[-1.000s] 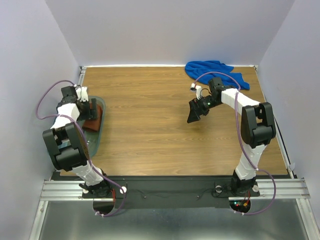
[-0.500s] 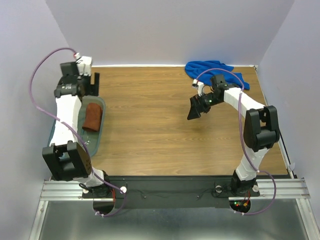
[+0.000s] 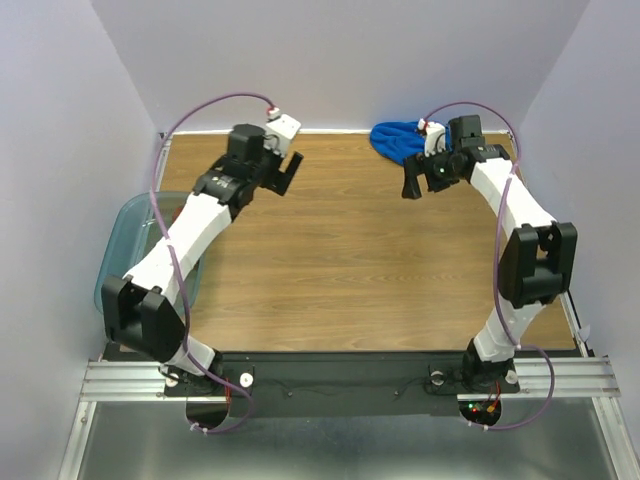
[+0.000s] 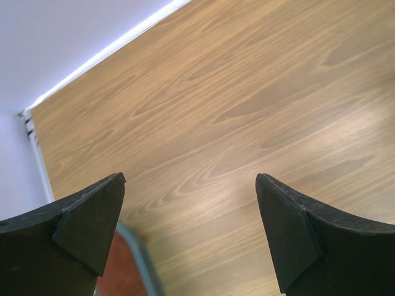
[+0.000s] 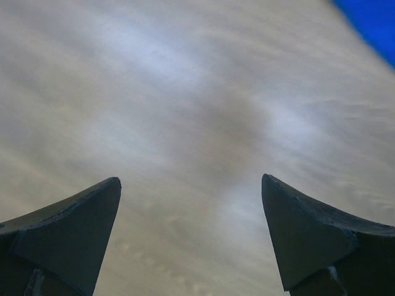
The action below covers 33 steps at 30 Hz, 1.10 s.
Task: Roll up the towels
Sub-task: Move the towel to the center of the board
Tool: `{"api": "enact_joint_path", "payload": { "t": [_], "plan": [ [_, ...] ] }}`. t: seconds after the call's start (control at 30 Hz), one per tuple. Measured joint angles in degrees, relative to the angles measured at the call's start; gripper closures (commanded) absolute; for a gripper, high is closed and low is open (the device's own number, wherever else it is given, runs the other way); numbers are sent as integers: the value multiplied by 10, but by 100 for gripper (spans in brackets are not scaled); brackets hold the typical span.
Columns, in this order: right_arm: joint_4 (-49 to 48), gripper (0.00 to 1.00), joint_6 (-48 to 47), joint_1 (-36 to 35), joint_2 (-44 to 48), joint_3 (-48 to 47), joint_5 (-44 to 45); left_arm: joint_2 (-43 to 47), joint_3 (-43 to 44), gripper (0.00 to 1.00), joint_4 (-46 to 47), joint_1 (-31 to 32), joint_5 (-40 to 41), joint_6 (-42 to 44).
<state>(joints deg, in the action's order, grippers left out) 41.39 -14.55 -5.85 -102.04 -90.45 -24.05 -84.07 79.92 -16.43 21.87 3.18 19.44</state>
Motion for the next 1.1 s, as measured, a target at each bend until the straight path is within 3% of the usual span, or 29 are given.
{"api": "enact_joint_path", "payload": {
  "t": [0.17,0.43,0.7,0.77,0.87,0.97,1.0,1.07,1.1],
  "plan": [
    [-19,12,12,14,-103,-89,84,-50,-3,1,19,46,12,2],
    [-41,13,23,20,-323,-287,166,-73,-8,1,25,43,-9,1],
    [-59,12,39,20,-409,-385,188,-40,-66,1,45,43,-3,0],
    [-65,16,41,20,-424,-392,191,-33,-71,1,45,43,0,-1],
    [-76,32,44,20,-439,-402,191,-26,-72,1,46,42,3,-4],
    [-84,63,45,21,-444,-406,188,-15,-72,1,46,39,3,-8],
    [-85,63,45,21,-444,-406,188,-10,-72,1,46,39,3,-9],
    [-92,93,41,21,-445,-402,179,-1,-72,1,46,35,3,-14],
    [-101,99,35,21,-440,-390,171,2,-72,1,45,33,3,-16]
  ]
}}
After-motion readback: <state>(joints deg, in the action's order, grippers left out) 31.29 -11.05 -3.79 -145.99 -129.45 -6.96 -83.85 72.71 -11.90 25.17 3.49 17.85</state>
